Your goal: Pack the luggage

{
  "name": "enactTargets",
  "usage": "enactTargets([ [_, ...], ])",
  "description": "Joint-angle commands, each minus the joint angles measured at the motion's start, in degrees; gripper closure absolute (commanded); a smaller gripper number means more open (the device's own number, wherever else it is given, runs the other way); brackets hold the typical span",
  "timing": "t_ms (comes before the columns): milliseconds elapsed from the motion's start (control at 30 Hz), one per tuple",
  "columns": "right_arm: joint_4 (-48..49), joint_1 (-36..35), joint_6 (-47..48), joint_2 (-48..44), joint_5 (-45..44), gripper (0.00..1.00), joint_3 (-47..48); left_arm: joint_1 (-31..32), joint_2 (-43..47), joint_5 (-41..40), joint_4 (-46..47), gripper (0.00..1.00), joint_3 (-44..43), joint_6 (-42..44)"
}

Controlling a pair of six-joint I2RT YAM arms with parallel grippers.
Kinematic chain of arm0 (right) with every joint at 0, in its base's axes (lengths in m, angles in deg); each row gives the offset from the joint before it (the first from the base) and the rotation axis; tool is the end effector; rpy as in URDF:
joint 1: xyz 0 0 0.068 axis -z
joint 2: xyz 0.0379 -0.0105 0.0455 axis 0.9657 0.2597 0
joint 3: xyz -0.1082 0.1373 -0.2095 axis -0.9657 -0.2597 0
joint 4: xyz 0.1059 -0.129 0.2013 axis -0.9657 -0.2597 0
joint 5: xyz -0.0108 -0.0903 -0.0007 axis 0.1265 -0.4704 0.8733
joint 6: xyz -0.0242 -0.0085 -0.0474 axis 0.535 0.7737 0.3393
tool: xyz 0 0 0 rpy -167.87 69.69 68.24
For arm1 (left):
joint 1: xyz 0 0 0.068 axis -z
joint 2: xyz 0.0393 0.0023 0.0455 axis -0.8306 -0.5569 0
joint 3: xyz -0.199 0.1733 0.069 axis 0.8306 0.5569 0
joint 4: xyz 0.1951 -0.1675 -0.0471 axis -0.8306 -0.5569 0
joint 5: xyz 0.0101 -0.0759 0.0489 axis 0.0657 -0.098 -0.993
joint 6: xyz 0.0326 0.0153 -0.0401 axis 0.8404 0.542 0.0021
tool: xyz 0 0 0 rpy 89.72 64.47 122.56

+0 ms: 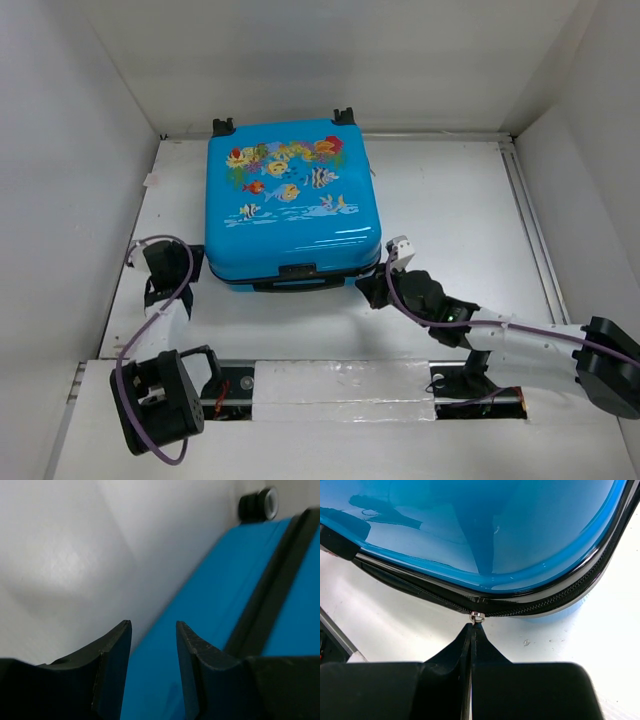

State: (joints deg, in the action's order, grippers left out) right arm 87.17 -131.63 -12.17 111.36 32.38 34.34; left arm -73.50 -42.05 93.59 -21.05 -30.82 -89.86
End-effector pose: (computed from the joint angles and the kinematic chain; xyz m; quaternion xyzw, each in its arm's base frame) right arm 0.1259 0.1763 0.2011 -0.1235 0.8020 0.3243 0.4862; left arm 0.2010 0.0597 0.1938 -0.4967 0.6839 -0.2153 0.4890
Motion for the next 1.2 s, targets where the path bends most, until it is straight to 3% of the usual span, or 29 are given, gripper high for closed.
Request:
enactTargets([
  [0, -1.98, -1.32, -0.43, -0.40, 4.51, 1.00, 2.38, 1.86, 1.58, 6.89, 10.84, 0.64, 5.79, -2.29],
  [300, 0.57, -9.57, -0.43, 12.40, 3.37, 1.00, 10.99, 18.46, 1.05, 3.47, 17.18, 0.65, 10.38, -4.31],
  [433, 0.57, -14.23, 0.10, 18.22, 1.52, 1.00, 16.44, 34.61, 1.66, -4.43, 17.71, 0.65, 10.91, -6.68],
  [667, 2.41, -20.03, 0.10, 25.25, -0.50, 1.00, 21.28, 57.02, 0.97, -14.81, 19.64, 0.65, 10.91, -13.89],
  [800, 4.08, -21.18, 0.10, 27.37, -1.11, 1.00, 21.81, 66.53, -1.76, -18.85, 17.36, 0.65, 6.60, -13.89],
  [867, 4.96, -21.19, -0.61, 27.37, -2.51, 1.00, 20.50, 68.23, -2.90, -19.48, 16.65, 0.65, 5.20, -13.29],
  [933, 4.97, -21.19, -1.92, 26.41, -4.88, 1.00, 19.44, 68.85, -3.43, -18.95, 16.65, 0.61, 4.40, -10.75],
  [1000, 4.97, -21.19, -2.71, 23.44, -6.20, 1.00, 16.72, 68.85, -1.95, -22.44, 8.95, 0.57, 1.17, -9.42],
  [1067, 4.97, -21.19, -3.24, 20.97, -7.17, 1.00, 13.66, 68.15, 3.84, -30.79, 0.36, 0.41, 0.62, -8.89],
  [1167, 5.49, -21.19, -3.24, 17.62, -7.18, 1.00, 12.40, 61.92, 14.73, -34.76, -1.19, 0.09, 2.29, -7.40],
])
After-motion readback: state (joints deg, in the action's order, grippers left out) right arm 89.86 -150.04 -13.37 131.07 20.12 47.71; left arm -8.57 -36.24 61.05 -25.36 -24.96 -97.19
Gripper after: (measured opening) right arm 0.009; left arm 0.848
